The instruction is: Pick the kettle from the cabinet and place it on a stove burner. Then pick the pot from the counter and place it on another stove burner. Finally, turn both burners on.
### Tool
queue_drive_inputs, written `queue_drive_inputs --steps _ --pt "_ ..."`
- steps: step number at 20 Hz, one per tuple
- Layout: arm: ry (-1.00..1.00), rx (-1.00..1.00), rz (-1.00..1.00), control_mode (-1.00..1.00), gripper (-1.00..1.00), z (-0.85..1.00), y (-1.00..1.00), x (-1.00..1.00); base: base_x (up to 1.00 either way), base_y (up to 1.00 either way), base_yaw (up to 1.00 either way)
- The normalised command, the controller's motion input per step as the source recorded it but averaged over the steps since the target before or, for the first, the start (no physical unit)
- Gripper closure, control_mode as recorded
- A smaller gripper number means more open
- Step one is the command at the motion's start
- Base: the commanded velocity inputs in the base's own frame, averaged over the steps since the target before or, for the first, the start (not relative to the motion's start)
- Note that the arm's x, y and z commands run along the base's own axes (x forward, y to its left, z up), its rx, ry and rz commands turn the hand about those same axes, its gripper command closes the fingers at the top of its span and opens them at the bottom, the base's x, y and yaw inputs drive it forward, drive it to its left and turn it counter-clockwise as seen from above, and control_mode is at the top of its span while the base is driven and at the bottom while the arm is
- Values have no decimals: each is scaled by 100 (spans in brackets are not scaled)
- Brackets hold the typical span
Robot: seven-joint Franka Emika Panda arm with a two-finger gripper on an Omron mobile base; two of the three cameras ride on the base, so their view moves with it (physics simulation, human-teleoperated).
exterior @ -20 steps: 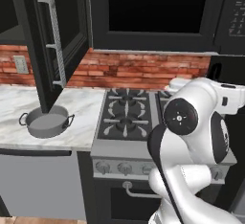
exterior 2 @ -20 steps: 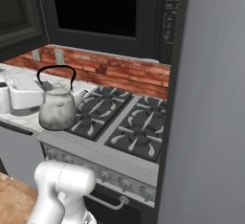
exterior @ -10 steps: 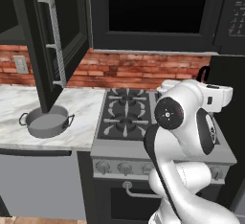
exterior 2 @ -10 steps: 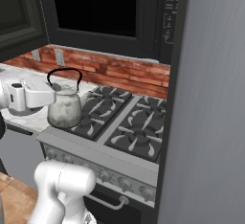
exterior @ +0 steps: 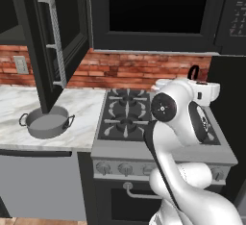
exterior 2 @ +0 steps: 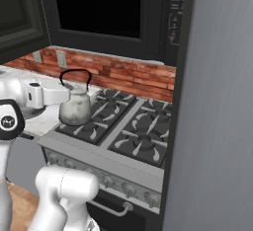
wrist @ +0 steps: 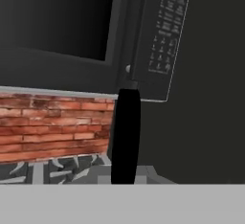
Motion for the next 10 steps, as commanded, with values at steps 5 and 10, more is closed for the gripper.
queue_drive_inputs --steps 5,10 --pt "0 0 0 -100 100 -18 0 68 0 0 0" --pt "0 0 0 -100 100 -23 0 62 0 0 0"
